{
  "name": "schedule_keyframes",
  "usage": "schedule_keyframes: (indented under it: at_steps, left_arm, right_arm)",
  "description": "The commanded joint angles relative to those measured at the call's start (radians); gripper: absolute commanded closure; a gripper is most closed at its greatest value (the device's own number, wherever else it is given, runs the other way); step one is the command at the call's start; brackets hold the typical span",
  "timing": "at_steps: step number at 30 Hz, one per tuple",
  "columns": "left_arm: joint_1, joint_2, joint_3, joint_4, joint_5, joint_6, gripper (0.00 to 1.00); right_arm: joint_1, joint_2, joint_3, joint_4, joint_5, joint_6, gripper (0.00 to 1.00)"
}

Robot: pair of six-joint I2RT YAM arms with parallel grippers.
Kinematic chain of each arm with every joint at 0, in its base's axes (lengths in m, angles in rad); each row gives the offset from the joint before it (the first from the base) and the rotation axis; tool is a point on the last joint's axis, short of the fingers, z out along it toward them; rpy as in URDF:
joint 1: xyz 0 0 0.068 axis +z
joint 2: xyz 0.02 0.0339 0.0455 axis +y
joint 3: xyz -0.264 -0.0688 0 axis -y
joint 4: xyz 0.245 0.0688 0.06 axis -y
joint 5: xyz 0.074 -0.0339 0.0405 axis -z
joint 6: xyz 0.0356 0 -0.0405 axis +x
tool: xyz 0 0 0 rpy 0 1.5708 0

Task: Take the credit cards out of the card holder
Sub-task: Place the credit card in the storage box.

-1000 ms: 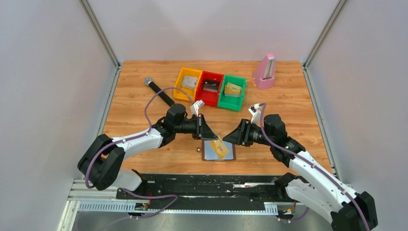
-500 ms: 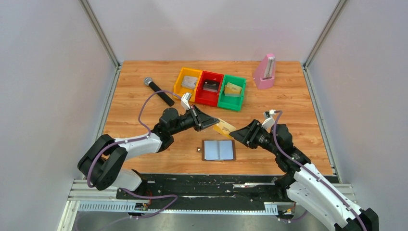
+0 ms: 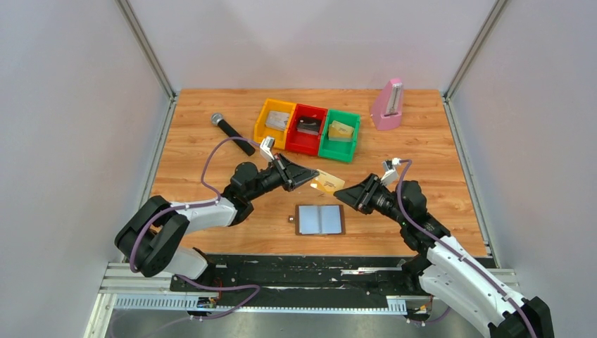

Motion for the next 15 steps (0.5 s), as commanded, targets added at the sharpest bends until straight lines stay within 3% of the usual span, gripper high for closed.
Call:
schedule_keyframes:
  at_steps: [1, 6, 11, 14, 15]
  left_arm:
    - [-0.004, -0.005, -0.006, 0.068, -0.026, -0.007, 1.00]
    - [-0.004, -0.002, -0.010, 0.071, -0.029, -0.005, 0.99]
    - [-0.004, -0.019, -0.010, 0.035, -0.025, 0.022, 0.60]
    - [-0.004, -0.056, -0.011, -0.056, -0.033, 0.069, 0.46]
    - [-0.004, -0.080, -0.010, -0.081, -0.041, 0.081, 0.29]
  right_arm:
    - [-0.002, -0.010, -0.009, 0.077, -0.017, 0.013, 0.80]
    - [-0.003, -0.021, -0.013, 0.077, -0.018, 0.009, 1.00]
    - [-0.003, -0.030, 0.001, 0.044, -0.012, -0.021, 1.00]
    - [-0.003, -0.036, 0.036, -0.012, 0.011, -0.061, 1.00]
    - [-0.003, -0.039, 0.047, -0.028, 0.023, -0.075, 1.00]
